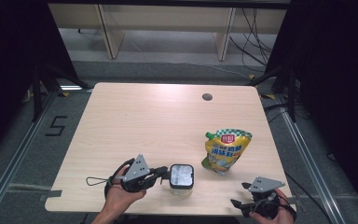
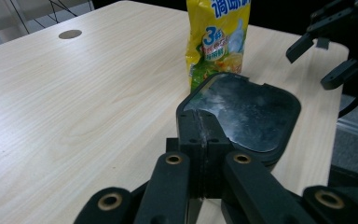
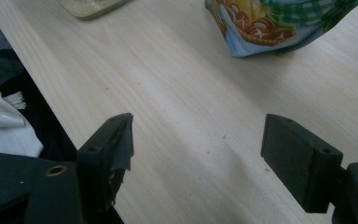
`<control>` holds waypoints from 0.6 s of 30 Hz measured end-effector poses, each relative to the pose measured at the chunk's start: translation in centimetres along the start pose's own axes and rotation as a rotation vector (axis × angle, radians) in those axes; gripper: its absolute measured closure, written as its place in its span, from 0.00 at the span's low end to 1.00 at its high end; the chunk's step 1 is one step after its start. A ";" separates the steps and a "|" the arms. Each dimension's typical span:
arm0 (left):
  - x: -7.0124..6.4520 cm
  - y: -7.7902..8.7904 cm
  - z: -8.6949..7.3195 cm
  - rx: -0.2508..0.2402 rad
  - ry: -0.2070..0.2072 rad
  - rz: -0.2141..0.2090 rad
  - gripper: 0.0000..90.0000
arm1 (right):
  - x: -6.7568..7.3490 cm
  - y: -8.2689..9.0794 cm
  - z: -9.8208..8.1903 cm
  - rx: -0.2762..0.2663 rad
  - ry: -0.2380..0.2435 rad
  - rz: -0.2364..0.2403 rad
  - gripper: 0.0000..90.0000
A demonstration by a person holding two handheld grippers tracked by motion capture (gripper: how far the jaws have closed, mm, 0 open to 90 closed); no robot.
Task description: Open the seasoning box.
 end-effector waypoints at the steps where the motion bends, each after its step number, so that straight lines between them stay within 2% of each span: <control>1: 0.1 -0.2 0.0 -0.001 -0.015 -0.008 0.99 | 0.1 0.0 -0.1 0.003 -0.014 -0.001 0.29; 2: -0.1 -0.4 0.0 -0.003 0.003 -0.016 0.99 | -0.1 0.0 0.0 -0.003 0.010 -0.008 0.29; 3: -0.2 -0.5 0.0 -0.002 0.003 -0.019 0.99 | 0.1 0.0 -0.1 0.007 -0.016 0.000 0.29; 4: -0.3 -0.5 0.0 0.003 0.005 -0.015 0.99 | 0.0 0.0 0.0 0.002 -0.003 -0.001 0.29; 6: -0.1 -0.3 -0.1 0.031 -0.013 -0.013 0.99 | -0.1 0.0 0.0 -0.003 0.001 -0.009 0.29; 7: -0.1 -0.3 -0.2 0.028 0.000 -0.011 0.99 | 0.0 0.0 -0.1 0.007 -0.015 -0.005 0.29; 8: 0.0 -0.2 -0.1 0.019 0.001 -0.016 0.99 | -0.1 0.0 0.0 0.003 0.005 -0.002 0.29; 11: 0.2 -0.1 -0.1 0.016 -0.004 -0.014 0.99 | 0.0 0.0 0.0 0.001 -0.001 -0.001 0.29; 12: 0.1 -0.2 -0.1 0.001 0.017 -0.010 0.99 | -0.1 0.0 0.0 0.001 0.008 -0.006 0.29; 15: 0.1 -0.1 -0.1 0.012 0.003 -0.016 0.99 | 0.0 0.0 0.0 0.000 0.001 -0.001 0.29; 16: 0.1 -0.2 0.0 0.001 0.006 -0.021 0.99 | 0.0 0.0 0.0 0.003 -0.005 -0.002 0.29; 18: 0.2 -0.1 -0.2 0.013 0.016 -0.008 0.99 | 0.1 -0.1 0.0 -0.008 0.000 -0.007 0.29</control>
Point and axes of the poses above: each handheld gripper's, and its own axes: y roughly backward along the jaws, z roughly out of its top, x roughly to its left, the point moved 10 cm from there along -y, roughly forward along the jaws, and after that the axes turned 4 degrees about -y, right-handed, at the moved point
